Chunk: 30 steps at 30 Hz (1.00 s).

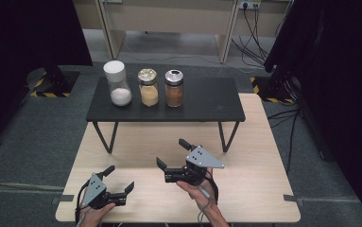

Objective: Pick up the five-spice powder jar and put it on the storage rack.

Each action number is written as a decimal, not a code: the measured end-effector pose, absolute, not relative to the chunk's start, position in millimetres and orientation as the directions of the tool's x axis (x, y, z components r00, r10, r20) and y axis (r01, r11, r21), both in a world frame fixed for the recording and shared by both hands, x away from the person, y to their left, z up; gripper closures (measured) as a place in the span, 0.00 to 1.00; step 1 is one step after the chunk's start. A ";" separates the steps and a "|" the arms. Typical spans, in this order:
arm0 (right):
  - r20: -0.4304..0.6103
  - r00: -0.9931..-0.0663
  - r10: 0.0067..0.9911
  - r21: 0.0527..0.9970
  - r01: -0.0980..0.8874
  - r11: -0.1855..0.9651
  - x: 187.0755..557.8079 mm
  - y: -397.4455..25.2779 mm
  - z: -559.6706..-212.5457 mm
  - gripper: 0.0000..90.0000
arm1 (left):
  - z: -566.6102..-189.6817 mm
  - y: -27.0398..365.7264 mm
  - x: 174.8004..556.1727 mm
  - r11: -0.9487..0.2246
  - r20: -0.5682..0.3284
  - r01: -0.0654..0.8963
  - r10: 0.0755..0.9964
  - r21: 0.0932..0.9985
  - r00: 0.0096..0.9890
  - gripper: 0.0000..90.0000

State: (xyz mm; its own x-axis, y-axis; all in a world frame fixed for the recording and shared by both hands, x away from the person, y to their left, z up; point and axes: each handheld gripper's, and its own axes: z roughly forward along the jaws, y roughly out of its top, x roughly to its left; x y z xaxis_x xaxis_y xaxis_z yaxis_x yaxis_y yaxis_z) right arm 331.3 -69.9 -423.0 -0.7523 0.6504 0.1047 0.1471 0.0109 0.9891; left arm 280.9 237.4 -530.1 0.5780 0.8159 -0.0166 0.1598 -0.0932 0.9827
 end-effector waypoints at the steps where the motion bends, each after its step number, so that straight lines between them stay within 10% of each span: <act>1: 0.105 -0.752 0.650 0.989 0.147 0.011 331.3 -69.9 -423.0 0.02 | -530.1 237.4 280.9 -0.093 -0.017 0.160 0.816 0.983 0.578 0.04; 30: 0.115 -0.744 0.658 0.977 0.204 0.061 328.5 -67.3 -467.8 0.02 | -530.1 237.3 280.9 -0.094 -0.015 0.159 0.815 0.983 0.580 0.04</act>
